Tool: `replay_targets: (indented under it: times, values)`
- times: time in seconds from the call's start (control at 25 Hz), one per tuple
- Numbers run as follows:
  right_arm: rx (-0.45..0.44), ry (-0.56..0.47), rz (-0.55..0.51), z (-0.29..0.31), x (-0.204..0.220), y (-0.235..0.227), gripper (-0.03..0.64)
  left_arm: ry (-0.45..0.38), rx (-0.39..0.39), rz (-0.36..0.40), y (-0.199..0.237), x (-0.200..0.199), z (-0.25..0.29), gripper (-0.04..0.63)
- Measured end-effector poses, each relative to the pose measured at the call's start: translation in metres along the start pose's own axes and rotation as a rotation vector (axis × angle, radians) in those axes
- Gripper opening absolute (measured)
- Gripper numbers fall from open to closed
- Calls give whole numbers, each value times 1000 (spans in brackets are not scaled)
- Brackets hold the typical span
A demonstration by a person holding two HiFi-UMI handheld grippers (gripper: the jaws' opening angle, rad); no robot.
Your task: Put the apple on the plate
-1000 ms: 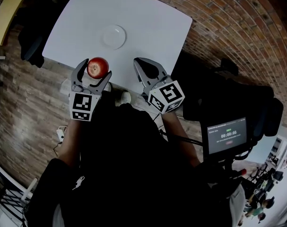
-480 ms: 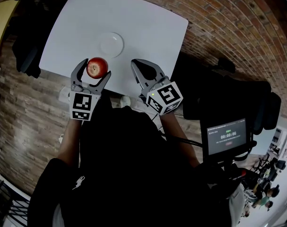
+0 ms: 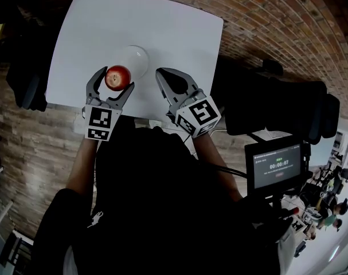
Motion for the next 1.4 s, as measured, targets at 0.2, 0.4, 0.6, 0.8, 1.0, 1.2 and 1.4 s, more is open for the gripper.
replay_targets:
  times: [0.2,0.4,0.6,0.8,1.0,1.2,1.4]
  values:
    - [71,12,-6,15,4,10,3,26,106,21,13,16,6,394]
    - [125,32,16,19,18,-7,3,55,183,36,13,35,41,394]
    - [164,52,30,19,29,-14,3,77,215,57,16,53,62,394]
    - [186,62,40,20,36,-21,3,98,228,74,15,75,75,394]
    - [193,90,40,22,45,-22,4,111,244,92,13,89,82,394]
    - [190,102,38,24,46,-22,4,115,245,82,13,94,86,394]
    - [204,109,45,21,50,-25,3,124,248,90,13,98,90,394]
Point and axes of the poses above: the fingertips, and each gripper's own axes: z forward along the fingers, y to its left, x out of its underside, the point moved 1 cm from there along -z, backward along the fingers, and after that the axes turned 14 degrees about -y, right-handed, at the moved point
